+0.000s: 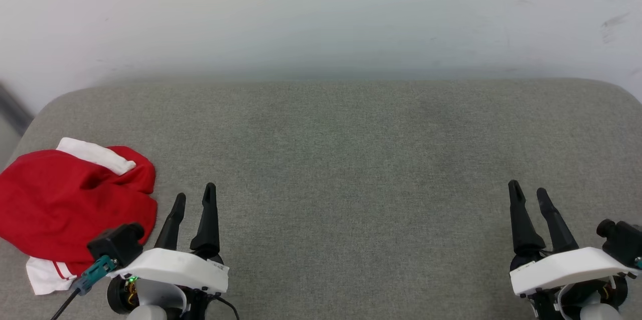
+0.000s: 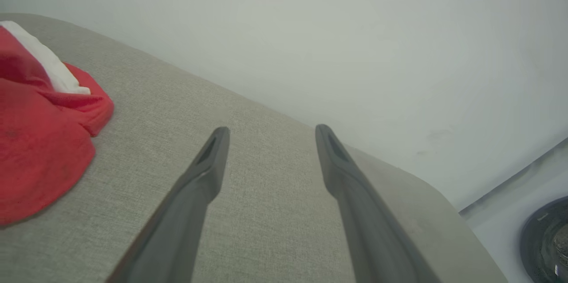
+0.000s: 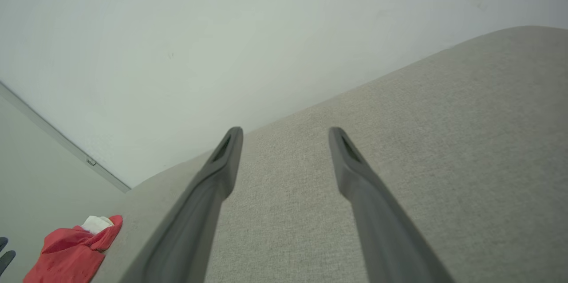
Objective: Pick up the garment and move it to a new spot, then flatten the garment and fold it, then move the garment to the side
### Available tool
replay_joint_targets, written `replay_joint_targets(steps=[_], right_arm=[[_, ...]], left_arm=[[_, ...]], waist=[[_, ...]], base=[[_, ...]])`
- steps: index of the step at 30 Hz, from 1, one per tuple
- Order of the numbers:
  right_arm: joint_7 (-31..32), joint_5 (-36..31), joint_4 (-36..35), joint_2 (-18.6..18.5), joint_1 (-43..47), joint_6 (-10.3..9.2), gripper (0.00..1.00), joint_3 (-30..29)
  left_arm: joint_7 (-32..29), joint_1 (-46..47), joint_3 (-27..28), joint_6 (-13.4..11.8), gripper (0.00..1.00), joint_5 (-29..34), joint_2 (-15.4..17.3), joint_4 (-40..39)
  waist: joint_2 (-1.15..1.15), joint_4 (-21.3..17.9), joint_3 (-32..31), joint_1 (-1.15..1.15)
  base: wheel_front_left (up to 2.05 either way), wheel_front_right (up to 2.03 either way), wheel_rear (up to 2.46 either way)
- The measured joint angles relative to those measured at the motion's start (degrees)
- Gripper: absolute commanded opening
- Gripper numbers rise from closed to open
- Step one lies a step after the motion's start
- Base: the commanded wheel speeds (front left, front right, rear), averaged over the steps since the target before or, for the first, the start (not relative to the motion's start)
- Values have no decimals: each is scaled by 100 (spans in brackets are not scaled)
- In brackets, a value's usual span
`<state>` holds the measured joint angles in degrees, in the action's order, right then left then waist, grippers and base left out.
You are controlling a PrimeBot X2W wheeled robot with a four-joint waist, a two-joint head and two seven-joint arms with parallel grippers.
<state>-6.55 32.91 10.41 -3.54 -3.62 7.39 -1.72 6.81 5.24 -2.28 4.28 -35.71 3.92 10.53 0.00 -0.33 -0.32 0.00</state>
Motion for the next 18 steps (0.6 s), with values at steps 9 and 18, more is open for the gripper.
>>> replay_joint_targets(steps=[9, 18], right_arm=[[-48, -725, -76, 10, -6, 1, 100, 40], [-54, -1346, -163, 15, -48, 1, 100, 51]], left_arm=[[145, 3, -125, -154, 100, 655, 109, -15], [263, 10, -281, -279, 100, 1221, 194, -10]], waist=[[0, -2, -1, 0], [0, 3, -3, 0]], base=[[0, 0, 0], [0, 0, 0]])
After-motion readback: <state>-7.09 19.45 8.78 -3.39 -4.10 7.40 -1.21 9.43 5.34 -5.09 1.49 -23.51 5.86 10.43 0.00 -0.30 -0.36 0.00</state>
